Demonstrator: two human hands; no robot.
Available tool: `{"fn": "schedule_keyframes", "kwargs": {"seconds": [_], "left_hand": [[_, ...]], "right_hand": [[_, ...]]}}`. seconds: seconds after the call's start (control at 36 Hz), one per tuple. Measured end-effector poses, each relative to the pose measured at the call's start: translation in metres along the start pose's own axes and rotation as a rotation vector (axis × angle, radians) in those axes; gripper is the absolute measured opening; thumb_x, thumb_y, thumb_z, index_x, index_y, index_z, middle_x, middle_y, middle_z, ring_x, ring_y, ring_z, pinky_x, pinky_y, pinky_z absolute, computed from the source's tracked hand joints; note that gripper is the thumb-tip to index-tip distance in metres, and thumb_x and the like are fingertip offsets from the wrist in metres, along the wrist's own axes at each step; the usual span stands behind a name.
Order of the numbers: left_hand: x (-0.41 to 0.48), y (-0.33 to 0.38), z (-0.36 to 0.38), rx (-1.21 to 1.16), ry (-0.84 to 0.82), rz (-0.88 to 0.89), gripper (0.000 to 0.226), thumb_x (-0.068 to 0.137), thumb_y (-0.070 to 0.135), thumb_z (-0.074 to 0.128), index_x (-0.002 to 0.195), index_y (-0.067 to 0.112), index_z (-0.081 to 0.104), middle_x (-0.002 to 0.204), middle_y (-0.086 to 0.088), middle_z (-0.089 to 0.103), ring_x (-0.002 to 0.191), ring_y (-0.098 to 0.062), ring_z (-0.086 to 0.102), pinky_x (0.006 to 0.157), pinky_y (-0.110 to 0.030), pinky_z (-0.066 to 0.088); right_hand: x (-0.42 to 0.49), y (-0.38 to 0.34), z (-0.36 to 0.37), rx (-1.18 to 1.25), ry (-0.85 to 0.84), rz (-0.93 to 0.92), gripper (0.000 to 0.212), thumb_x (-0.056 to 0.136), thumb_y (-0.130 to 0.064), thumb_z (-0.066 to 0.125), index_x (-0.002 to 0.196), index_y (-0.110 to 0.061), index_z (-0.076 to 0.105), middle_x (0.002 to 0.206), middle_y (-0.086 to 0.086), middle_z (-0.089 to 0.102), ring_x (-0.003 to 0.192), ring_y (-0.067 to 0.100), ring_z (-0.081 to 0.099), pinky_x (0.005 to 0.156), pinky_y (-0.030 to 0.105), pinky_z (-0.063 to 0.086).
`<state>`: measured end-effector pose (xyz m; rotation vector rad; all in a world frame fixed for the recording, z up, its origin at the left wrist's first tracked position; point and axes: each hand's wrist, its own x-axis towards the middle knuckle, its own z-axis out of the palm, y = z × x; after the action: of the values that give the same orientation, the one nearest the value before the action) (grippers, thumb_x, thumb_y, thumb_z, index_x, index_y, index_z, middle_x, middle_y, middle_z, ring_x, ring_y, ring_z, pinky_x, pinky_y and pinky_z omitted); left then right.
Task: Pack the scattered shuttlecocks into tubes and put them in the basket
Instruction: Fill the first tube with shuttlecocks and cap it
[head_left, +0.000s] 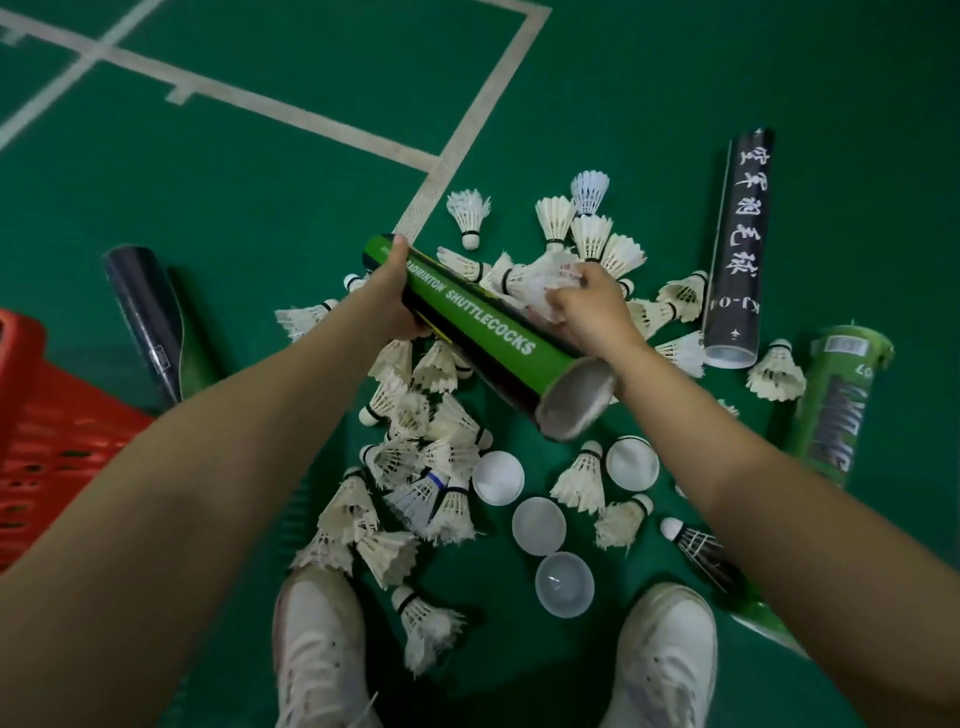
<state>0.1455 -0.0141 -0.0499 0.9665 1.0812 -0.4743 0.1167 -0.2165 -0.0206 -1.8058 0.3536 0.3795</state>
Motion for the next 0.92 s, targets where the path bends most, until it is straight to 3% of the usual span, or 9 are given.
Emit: {"fn": "schedule_keyframes", "kwargs": {"seconds": [0.17, 0.25, 0.31, 0.36, 0.44, 0.53, 0.61, 0.81, 0.92], "left_hand": [[0.003, -0.025, -0.016, 0.068, -0.103, 0.082, 0.065, 0.082, 0.064, 0.059, 0.110, 0.005, 0.058, 0.093, -0.013, 0.067, 0.076, -0.028, 0.068, 0.059, -0.041, 0.055], [0.013, -0.041, -0.026, 0.050, -0.074, 0.180, 0.070, 0.080, 0.060, 0.065, 0.122, 0.004, 0.058, 0.103, -0.014, 0.068, 0.084, -0.030, 0.069, 0.067, -0.043, 0.057], [0.016, -0.049, -0.029, 0.052, -0.085, 0.230, 0.061, 0.085, 0.056, 0.062, 0.116, 0.004, 0.058, 0.098, -0.012, 0.067, 0.080, -0.028, 0.068, 0.067, -0.041, 0.057], [0.012, -0.057, -0.029, 0.056, -0.132, 0.238, 0.050, 0.090, 0.052, 0.057, 0.110, 0.006, 0.058, 0.092, -0.010, 0.065, 0.078, -0.027, 0.067, 0.068, -0.040, 0.057], [0.008, -0.066, -0.027, 0.012, -0.177, 0.246, 0.052, 0.094, 0.046, 0.055, 0.125, 0.004, 0.053, 0.097, -0.010, 0.064, 0.084, -0.028, 0.067, 0.069, -0.041, 0.057], [0.005, -0.075, -0.026, -0.033, -0.193, 0.275, 0.054, 0.095, 0.042, 0.054, 0.134, 0.005, 0.048, 0.109, -0.013, 0.063, 0.094, -0.029, 0.066, 0.072, -0.042, 0.057], [0.000, -0.088, -0.027, -0.083, -0.184, 0.338, 0.058, 0.094, 0.041, 0.056, 0.137, 0.005, 0.045, 0.115, -0.015, 0.061, 0.100, -0.030, 0.065, 0.078, -0.043, 0.058], [-0.029, -0.139, -0.025, 0.126, -0.259, 0.283, 0.050, 0.088, 0.026, 0.069, 0.131, 0.018, 0.045, 0.117, -0.005, 0.066, 0.099, -0.022, 0.066, 0.076, -0.037, 0.056], [-0.029, -0.152, -0.036, 0.249, -0.251, 0.296, 0.064, 0.081, 0.027, 0.076, 0.134, 0.021, 0.042, 0.117, -0.007, 0.066, 0.097, -0.024, 0.068, 0.082, -0.040, 0.057]], "right_hand": [[0.005, 0.052, -0.018, -0.279, 0.172, -0.080, 0.037, 0.094, 0.001, 0.033, 0.127, -0.010, 0.046, 0.118, 0.010, 0.054, 0.085, 0.022, 0.052, 0.065, 0.027, 0.039], [0.003, 0.078, -0.025, -0.409, 0.069, -0.030, 0.045, 0.097, -0.002, 0.034, 0.140, -0.011, 0.039, 0.141, 0.013, 0.043, 0.110, 0.025, 0.050, 0.088, 0.029, 0.040], [-0.006, 0.089, -0.024, -0.507, 0.047, -0.063, 0.049, 0.097, -0.005, 0.038, 0.145, -0.010, 0.032, 0.148, 0.013, 0.032, 0.135, 0.025, 0.030, 0.110, 0.032, 0.026], [-0.022, 0.093, -0.020, -0.533, 0.131, -0.186, 0.049, 0.095, -0.007, 0.043, 0.144, -0.008, 0.032, 0.145, 0.013, 0.032, 0.139, 0.025, 0.018, 0.116, 0.036, 0.019], [-0.050, 0.089, -0.007, -0.488, 0.124, -0.375, 0.037, 0.095, -0.024, 0.053, 0.128, -0.010, 0.048, 0.124, 0.006, 0.047, 0.123, 0.020, 0.038, 0.105, 0.037, 0.035], [-0.064, 0.079, 0.005, -0.464, -0.261, -0.148, 0.057, 0.086, -0.055, 0.056, 0.131, -0.023, 0.043, 0.119, -0.007, 0.050, 0.109, 0.013, 0.051, 0.092, 0.035, 0.046], [-0.066, 0.075, 0.012, -0.430, -0.464, 0.038, 0.073, 0.084, -0.059, 0.057, 0.144, -0.029, 0.027, 0.127, -0.009, 0.047, 0.105, 0.012, 0.053, 0.081, 0.027, 0.044], [-0.065, 0.083, 0.013, -0.357, -0.386, -0.057, 0.039, 0.097, -0.042, 0.046, 0.132, -0.029, 0.050, 0.118, -0.007, 0.057, 0.108, 0.012, 0.055, 0.091, 0.029, 0.043], [-0.054, 0.109, -0.027, -0.582, -0.078, -0.119, 0.025, 0.098, -0.027, 0.050, 0.110, -0.011, 0.065, 0.102, 0.001, 0.057, 0.098, 0.018, 0.053, 0.082, 0.026, 0.037]]}}
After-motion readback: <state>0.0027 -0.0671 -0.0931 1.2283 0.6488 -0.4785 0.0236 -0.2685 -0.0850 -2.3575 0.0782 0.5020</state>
